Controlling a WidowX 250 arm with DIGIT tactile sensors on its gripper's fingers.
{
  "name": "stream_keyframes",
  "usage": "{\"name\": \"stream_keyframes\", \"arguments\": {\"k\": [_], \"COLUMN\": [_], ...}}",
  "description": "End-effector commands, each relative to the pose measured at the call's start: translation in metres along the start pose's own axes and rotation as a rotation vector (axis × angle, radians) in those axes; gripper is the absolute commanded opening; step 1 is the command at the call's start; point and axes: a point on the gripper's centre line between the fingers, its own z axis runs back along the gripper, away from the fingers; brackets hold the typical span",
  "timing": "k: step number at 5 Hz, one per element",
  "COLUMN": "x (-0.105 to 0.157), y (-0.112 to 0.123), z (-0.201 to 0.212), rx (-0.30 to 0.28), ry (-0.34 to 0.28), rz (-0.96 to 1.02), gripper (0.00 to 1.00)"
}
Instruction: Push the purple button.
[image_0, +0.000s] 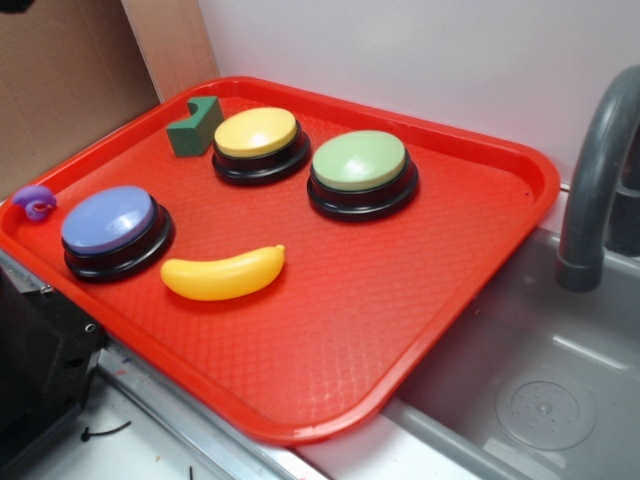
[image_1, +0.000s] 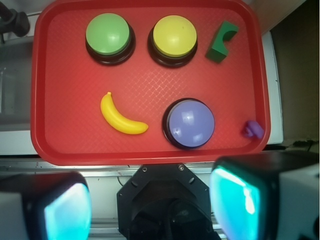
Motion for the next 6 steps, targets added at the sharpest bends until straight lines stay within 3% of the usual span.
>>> {"name": "stream_keyframes", "arguments": {"k": [1,2,3,4,6], "x": [0.000,0.006,0.024,0.022,0.017], "y": [0.000,0.044,0.058,0.061,0.061], "z": [0.000,-0.045,-0.085,-0.127,-0.173], "rx": [0.000,0.027,0.016,0.040,0.019], "ry": [0.000,-0.010,-0.054,-0.016,0.052], "rz": [0.000,0.140,0.218,0.221,0.157], "gripper": [1.00,1.00,1.00,1.00,1.00]}}
